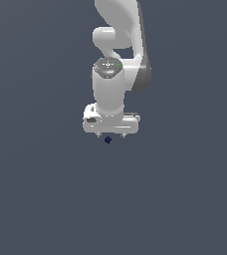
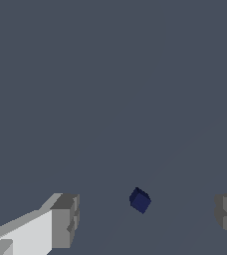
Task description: Pick up the object and move it to a goal position.
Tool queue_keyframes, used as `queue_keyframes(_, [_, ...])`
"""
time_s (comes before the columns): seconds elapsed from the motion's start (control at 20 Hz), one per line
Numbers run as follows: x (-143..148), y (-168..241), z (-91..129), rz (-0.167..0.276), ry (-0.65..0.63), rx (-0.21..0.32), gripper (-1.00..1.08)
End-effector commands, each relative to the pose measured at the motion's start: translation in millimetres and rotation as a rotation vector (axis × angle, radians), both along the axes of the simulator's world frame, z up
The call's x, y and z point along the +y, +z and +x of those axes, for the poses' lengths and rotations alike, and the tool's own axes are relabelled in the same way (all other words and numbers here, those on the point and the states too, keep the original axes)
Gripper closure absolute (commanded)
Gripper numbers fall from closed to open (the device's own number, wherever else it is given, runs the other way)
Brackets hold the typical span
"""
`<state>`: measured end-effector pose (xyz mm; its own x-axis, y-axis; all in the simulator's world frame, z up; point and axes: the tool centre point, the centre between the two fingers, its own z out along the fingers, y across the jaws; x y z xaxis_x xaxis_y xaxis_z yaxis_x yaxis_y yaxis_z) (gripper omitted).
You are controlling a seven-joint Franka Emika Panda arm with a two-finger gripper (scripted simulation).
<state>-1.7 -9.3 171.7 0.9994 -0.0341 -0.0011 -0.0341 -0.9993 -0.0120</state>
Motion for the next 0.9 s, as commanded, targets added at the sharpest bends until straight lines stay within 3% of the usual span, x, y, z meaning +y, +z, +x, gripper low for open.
queue_keyframes(0.0, [0.0,0.0,0.0,0.0,0.0,0.0,-0.92])
queue_keyframes(0.85, [0.3,2.1,1.7,0.022,-0.03,-0.015,-0.92])
